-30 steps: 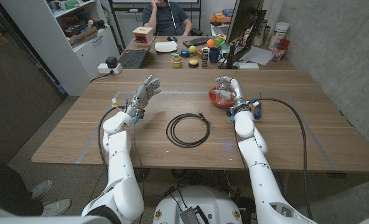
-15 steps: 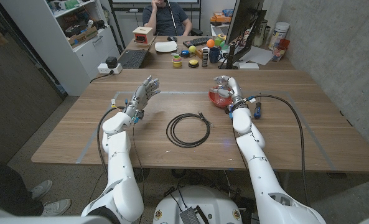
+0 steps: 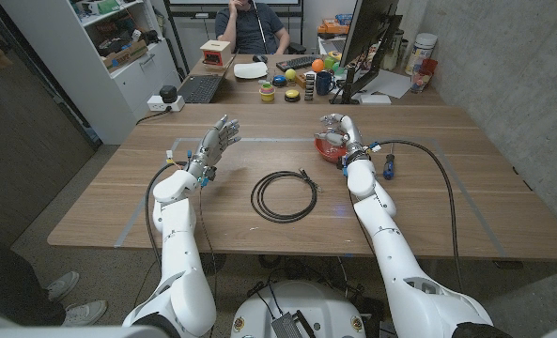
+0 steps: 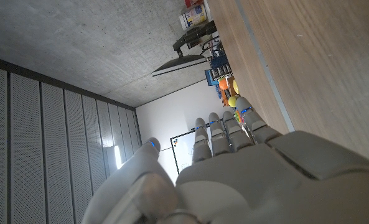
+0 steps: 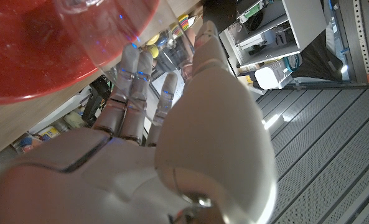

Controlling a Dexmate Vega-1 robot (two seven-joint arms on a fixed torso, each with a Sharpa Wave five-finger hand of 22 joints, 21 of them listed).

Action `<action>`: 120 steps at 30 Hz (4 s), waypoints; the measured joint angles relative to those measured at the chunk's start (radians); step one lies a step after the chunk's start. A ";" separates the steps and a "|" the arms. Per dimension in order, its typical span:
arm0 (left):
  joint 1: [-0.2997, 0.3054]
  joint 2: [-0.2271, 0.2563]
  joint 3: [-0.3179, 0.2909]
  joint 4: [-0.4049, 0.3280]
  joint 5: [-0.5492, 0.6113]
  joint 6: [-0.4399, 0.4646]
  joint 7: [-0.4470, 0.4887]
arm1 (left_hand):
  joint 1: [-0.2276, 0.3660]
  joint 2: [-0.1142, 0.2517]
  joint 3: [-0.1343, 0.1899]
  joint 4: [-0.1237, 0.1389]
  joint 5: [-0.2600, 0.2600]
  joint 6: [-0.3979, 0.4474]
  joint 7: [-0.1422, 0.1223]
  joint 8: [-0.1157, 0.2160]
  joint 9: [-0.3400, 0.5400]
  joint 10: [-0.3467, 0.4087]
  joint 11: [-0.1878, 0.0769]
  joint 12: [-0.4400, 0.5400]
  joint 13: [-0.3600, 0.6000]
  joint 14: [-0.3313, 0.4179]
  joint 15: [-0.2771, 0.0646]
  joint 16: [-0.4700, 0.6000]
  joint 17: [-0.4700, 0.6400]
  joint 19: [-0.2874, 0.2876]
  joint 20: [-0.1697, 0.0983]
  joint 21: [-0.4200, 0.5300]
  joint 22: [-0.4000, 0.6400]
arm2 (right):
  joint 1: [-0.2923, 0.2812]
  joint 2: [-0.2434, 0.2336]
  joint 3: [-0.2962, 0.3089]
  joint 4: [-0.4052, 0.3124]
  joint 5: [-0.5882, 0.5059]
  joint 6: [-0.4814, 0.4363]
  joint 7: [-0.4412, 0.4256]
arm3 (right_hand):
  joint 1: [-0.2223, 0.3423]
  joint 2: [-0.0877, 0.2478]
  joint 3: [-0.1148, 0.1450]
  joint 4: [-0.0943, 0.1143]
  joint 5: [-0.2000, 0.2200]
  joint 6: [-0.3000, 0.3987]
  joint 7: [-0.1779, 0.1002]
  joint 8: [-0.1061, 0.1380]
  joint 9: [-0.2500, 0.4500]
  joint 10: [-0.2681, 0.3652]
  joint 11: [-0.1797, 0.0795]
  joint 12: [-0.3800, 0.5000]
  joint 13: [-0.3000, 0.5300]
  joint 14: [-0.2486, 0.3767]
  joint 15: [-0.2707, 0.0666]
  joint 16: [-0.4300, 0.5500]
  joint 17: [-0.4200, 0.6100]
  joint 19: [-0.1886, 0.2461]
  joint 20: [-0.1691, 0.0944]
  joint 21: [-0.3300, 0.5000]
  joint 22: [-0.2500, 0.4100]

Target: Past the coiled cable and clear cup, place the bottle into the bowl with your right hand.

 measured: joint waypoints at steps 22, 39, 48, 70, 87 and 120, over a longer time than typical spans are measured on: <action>0.001 0.001 0.000 -0.001 0.002 0.003 0.000 | 0.000 0.000 -0.003 0.001 0.004 0.000 0.000 0.000 0.000 0.000 0.000 0.000 0.000 0.000 0.000 0.000 0.000 0.000 0.000 -0.007 0.002 | 0.082 -0.030 -0.025 0.150 0.015 -0.045 -0.060 | 0.000 0.000 0.000 0.000 0.000 0.005 -0.005 0.000 0.000 0.000 0.000 -0.004 0.000 0.000 0.000 -0.004 0.000 0.000 0.000 0.004 -0.006; -0.006 0.003 0.003 0.012 0.006 0.001 0.000 | 0.000 0.000 -0.005 0.003 0.009 0.000 0.000 0.000 0.000 0.000 0.000 0.000 0.000 0.000 0.000 0.000 0.000 0.000 0.000 -0.007 0.002 | 0.092 -0.047 -0.035 0.168 0.038 -0.058 -0.063 | 0.000 0.000 -0.045 0.045 -0.008 -0.073 0.010 -0.043 -0.023 -0.015 -0.015 -0.054 -0.030 -0.039 -0.039 -0.094 -0.050 -0.025 -0.025 0.052 -0.026; -0.010 0.005 0.003 0.018 0.006 -0.003 0.000 | 0.000 0.000 -0.008 0.000 0.009 0.000 0.000 0.000 0.000 0.000 0.000 0.000 0.000 0.000 0.000 0.000 0.000 0.000 0.000 -0.008 0.002 | 0.083 -0.052 -0.036 0.144 0.043 -0.071 -0.042 | -0.026 0.026 -0.097 0.097 -0.004 -0.155 0.004 -0.097 -0.046 -0.060 -0.060 -0.124 -0.063 -0.102 -0.103 -0.176 -0.119 -0.077 -0.077 0.104 -0.118; -0.019 0.014 0.003 0.039 0.007 -0.012 -0.008 | 0.000 0.000 -0.011 -0.003 0.009 0.000 0.000 0.004 0.000 0.000 0.000 0.000 0.000 -0.004 -0.004 0.000 0.000 0.004 0.004 -0.011 0.002 | 0.069 -0.057 -0.041 0.109 0.029 -0.087 -0.025 | -0.250 0.063 -0.174 0.207 0.019 -0.290 0.012 -0.167 -0.060 -0.218 -0.052 -0.222 -0.077 -0.268 -0.227 -0.183 -0.148 -0.175 -0.122 -0.049 -0.314; -0.022 0.016 0.001 0.044 0.005 -0.016 -0.014 | 0.000 0.000 -0.015 -0.007 0.009 0.000 0.000 0.004 0.000 -0.005 -0.005 0.000 0.000 -0.003 -0.004 0.000 0.000 0.009 -0.002 -0.011 0.002 | 0.058 -0.060 -0.045 0.082 0.010 -0.102 -0.017 | -0.326 0.010 -0.235 0.236 0.044 -0.347 0.019 -0.186 -0.057 -0.285 -0.042 -0.257 -0.080 -0.372 -0.218 -0.183 -0.173 -0.261 -0.121 -0.131 -0.318; -0.014 0.010 0.008 0.028 0.009 -0.014 -0.016 | 0.000 0.000 -0.019 -0.011 0.009 0.000 0.000 0.004 0.000 -0.005 -0.005 0.000 0.000 -0.003 -0.003 0.000 0.000 0.009 -0.002 -0.014 0.002 | 0.041 -0.074 -0.035 0.032 0.011 -0.068 0.018 | -0.529 -0.045 -0.356 0.292 0.106 -0.471 0.063 -0.245 -0.069 -0.406 -0.002 -0.360 -0.114 -0.538 -0.156 -0.179 -0.234 -0.350 0.015 -0.272 -0.318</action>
